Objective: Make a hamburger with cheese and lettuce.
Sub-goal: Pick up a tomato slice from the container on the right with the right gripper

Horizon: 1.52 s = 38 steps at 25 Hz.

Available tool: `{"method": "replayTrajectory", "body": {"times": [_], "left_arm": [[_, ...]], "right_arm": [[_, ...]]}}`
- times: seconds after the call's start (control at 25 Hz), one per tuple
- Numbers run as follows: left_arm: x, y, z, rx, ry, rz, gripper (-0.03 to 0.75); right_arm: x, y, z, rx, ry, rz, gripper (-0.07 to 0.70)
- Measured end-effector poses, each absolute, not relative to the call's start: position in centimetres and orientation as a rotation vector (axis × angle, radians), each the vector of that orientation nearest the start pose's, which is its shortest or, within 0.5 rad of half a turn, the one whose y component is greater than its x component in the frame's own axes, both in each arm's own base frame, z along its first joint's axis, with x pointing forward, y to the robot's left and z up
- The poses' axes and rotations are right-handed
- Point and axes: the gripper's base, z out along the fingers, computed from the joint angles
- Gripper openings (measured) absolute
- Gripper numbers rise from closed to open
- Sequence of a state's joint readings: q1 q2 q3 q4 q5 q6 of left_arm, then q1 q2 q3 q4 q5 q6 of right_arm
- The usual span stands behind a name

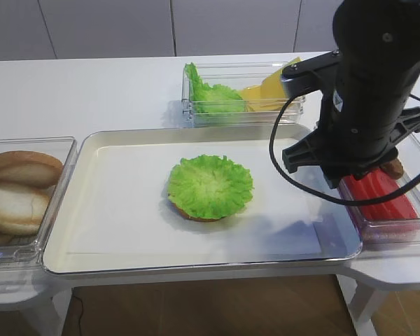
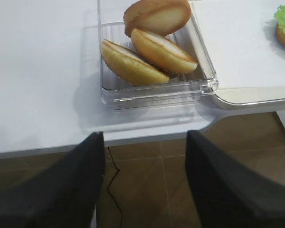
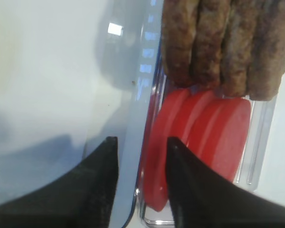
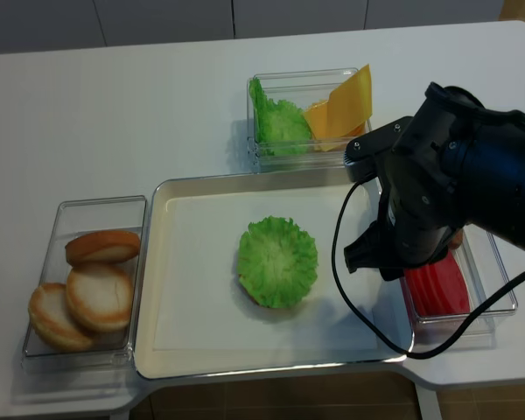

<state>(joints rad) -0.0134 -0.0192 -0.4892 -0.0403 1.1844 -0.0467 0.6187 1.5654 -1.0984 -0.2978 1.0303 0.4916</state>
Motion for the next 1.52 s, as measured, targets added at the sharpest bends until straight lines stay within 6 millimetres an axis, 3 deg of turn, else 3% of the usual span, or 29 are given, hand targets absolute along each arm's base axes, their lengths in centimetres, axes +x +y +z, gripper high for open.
{"method": "replayTrajectory", "body": {"times": [0.44, 0.76, 1.0, 1.36, 1.52], "left_arm": [[-1.2, -0.3, 26.5, -0.031, 2.160, -0.084, 0.405], [-1.2, -0.3, 26.5, -0.031, 2.160, -0.084, 0.405], [-1.2, -0.3, 26.5, -0.031, 2.160, -0.084, 0.405], [-1.2, -0.3, 26.5, -0.031, 2.160, -0.084, 0.405], [-1.2, -0.3, 26.5, -0.031, 2.160, -0.084, 0.405]], "right_arm": [[25.6, 15.5, 23.7, -0.381, 2.860, -0.233, 0.251], [25.6, 15.3, 23.7, -0.390, 2.856, -0.261, 0.108], [25.6, 15.2, 23.8, -0.390, 2.859, -0.270, 0.047], [25.6, 15.2, 23.9, -0.384, 2.856, -0.269, 0.046], [25.1, 15.0, 25.0, -0.359, 2.831, -0.230, 0.045]]}}
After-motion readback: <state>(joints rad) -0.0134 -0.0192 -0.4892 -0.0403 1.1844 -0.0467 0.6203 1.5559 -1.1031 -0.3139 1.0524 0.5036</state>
